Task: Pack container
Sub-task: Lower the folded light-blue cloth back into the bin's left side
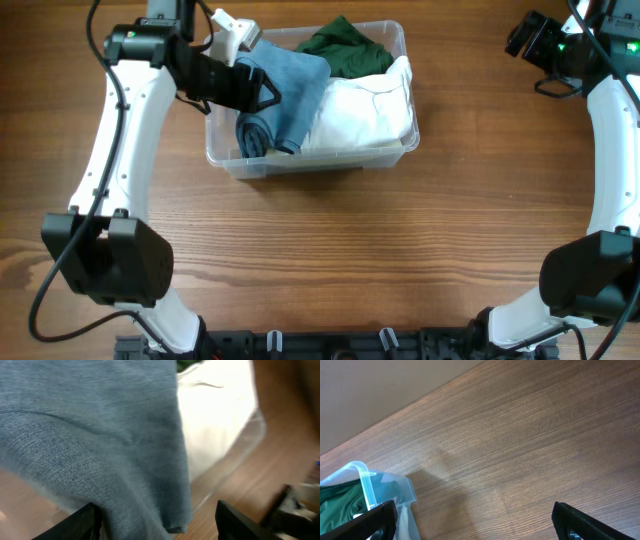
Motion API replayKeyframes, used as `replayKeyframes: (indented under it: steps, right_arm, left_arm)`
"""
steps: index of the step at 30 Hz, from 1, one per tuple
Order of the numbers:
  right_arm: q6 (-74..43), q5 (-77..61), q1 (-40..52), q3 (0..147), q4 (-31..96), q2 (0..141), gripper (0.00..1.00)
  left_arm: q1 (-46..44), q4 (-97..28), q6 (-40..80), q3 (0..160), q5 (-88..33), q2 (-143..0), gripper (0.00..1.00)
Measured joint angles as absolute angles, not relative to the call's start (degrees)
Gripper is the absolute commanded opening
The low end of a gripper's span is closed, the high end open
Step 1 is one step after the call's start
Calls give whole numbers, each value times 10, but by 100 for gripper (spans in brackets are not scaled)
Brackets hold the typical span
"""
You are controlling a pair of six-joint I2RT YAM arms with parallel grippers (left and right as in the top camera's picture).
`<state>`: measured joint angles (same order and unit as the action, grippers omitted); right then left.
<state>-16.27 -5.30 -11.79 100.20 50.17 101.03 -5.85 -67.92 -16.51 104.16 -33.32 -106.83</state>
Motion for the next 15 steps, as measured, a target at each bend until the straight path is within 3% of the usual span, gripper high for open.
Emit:
replayKeyframes:
  steps: [6, 15]
  right_arm:
    - [-163, -53, -118, 1002, 502, 1010, 100]
    - [-163, -53, -118, 1002, 502, 1010, 100]
  left_arm:
    - [-90, -691, -116, 1052, -227, -1029, 78]
    - [-118, -717, -78, 1060, -188, -1006, 76]
